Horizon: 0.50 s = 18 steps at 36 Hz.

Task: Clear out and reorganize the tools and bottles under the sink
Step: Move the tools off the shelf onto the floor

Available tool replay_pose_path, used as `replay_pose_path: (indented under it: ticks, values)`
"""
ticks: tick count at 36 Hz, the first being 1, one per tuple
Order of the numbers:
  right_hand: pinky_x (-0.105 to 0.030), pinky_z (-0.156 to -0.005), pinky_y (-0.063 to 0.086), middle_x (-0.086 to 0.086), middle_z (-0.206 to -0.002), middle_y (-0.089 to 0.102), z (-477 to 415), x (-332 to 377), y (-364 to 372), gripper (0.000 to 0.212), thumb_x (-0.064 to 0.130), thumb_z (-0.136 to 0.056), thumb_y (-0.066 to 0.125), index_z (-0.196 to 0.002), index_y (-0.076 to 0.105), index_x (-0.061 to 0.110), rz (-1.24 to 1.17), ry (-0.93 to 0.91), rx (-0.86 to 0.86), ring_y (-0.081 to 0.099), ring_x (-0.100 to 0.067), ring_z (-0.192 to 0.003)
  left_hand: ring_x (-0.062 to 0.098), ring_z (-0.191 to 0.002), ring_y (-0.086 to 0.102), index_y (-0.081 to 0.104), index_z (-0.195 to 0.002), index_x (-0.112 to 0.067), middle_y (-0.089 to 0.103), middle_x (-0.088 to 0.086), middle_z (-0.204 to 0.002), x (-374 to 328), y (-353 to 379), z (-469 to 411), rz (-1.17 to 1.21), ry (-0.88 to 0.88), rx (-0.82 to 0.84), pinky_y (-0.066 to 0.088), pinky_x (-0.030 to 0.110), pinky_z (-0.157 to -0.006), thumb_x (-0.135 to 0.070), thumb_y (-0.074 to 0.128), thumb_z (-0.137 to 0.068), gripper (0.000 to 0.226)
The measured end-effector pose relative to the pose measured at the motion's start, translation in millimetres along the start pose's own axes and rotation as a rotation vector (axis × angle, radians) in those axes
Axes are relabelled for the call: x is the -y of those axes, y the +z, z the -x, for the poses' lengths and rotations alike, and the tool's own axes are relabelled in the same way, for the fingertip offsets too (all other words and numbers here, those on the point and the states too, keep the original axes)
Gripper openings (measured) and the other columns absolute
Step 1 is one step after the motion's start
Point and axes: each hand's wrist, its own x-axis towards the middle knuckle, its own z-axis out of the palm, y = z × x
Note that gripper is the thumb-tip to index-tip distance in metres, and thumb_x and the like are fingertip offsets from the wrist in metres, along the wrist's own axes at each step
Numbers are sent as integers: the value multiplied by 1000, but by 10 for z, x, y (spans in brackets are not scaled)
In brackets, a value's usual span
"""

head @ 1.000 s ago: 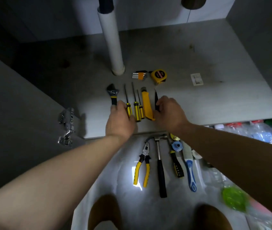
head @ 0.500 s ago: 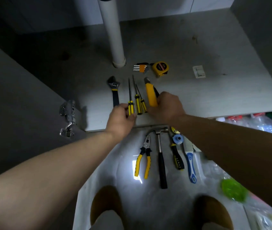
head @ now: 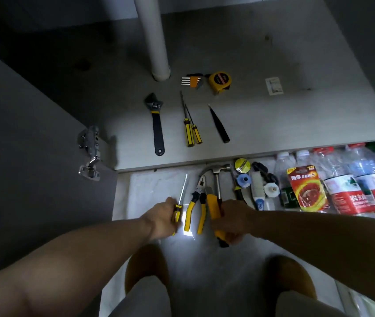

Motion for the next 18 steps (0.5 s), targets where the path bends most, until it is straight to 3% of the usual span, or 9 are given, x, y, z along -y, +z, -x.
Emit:
replay_pose_path:
  ticks: [3,6,11,15,18]
  values:
    - [-21,-42,50,-7,-79,69,-182,34,20,26,34,-82,74,-88,57,16,-44,72,-41,69,-16,-55,22,-93,64,45,-130,-15,64,10,-115,74,-43,-108,-44,-140,30,55,30,-74,-28,65,-91,46]
    - [-21,-43,50,-8,-81,68,-326,81,26,29,36,-81,75,-89,57,16,-68,107,-81,69,-15,-53,24,-95,64,44,-136,-15,61,10,-119,129,-100,-190,-8,-196,35,53,26,-64,-26,65,-92,50]
    - [-17,-36,44,-3,-87,60,-445,92,61,34,41,-84,72,-97,52,17,76,85,-164,66,-16,-61,30,-103,66,44,-134,-14,61,16,-123,188,-141,-252,47,-242,-13,57,34,-74,-21,64,-92,48]
    - [-22,-42,46,-4,-93,56,-430,77,66,48,34,-89,69,-123,46,8,194,51,-173,63,-15,-62,29,-100,63,43,-122,-16,63,14,-118,196,-165,-263,-70,-224,-37,45,32,-75,-20,58,-92,34]
    - [-28,-64,50,-9,-106,61,-337,95,5,43,34,-92,61,-123,46,9,339,-61,-241,66,-24,-89,31,-101,64,46,-108,-24,63,7,-115,123,-302,-166,-307,-101,-100,49,35,-78,-31,50,-92,18]
